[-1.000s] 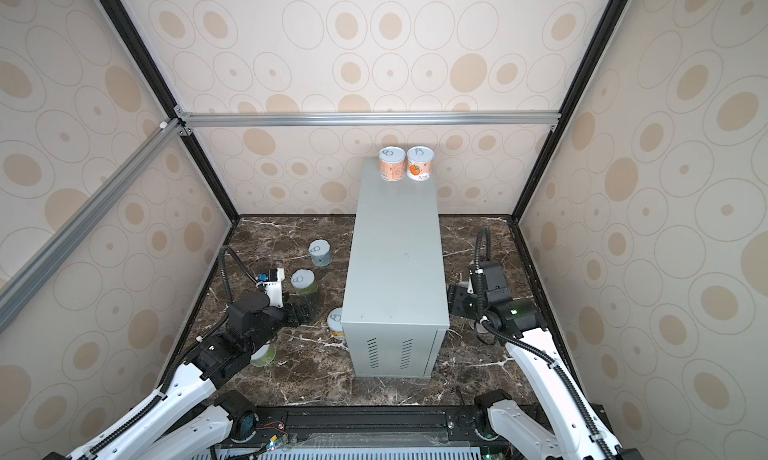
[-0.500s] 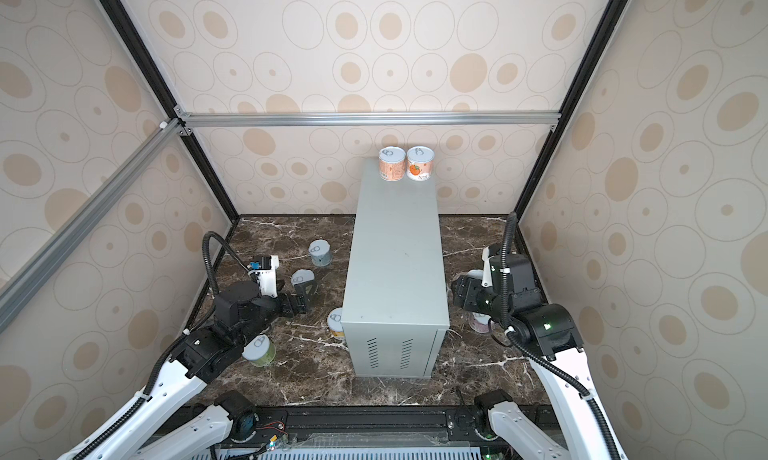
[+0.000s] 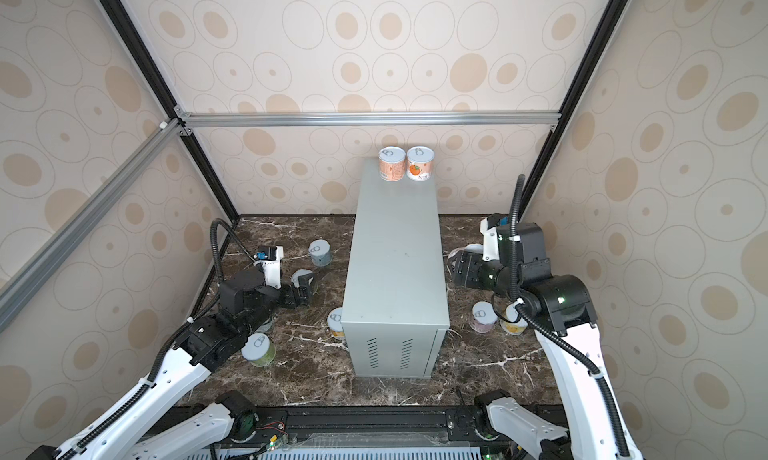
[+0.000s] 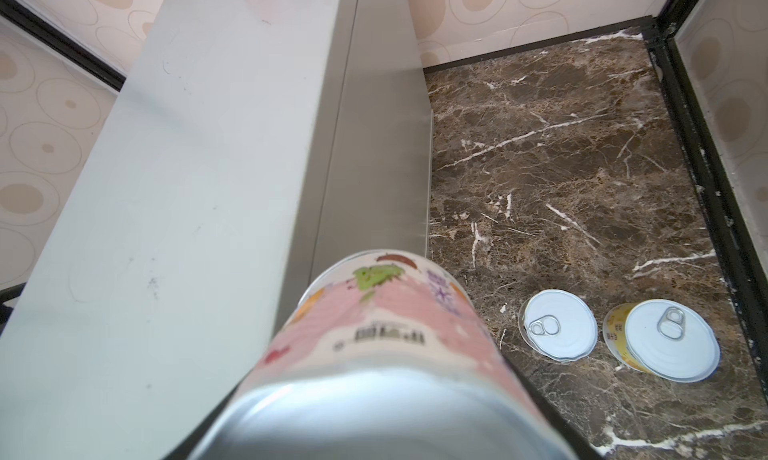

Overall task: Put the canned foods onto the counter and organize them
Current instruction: 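Carry the held pink can up over the cabinet top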

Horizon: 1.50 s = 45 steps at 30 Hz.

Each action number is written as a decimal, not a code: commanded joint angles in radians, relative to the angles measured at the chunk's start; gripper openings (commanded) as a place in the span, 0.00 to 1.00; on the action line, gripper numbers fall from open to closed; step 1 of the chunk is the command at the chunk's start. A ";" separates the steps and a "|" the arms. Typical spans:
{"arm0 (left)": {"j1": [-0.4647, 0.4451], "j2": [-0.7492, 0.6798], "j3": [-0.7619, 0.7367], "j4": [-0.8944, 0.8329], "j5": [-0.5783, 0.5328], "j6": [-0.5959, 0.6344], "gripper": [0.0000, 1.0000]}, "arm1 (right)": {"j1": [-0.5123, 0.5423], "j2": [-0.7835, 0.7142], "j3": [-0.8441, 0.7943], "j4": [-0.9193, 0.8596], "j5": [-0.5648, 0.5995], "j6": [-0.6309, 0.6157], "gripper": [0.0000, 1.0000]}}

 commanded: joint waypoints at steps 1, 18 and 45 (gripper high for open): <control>0.000 0.026 0.040 0.022 -0.025 0.040 0.99 | 0.003 0.036 0.091 -0.015 -0.051 -0.051 0.39; 0.010 0.131 0.034 0.104 -0.007 0.055 0.99 | 0.048 0.313 0.485 -0.214 -0.046 -0.185 0.36; 0.019 0.060 -0.030 0.136 0.079 0.013 0.99 | 0.243 0.641 0.798 -0.343 0.158 -0.218 0.69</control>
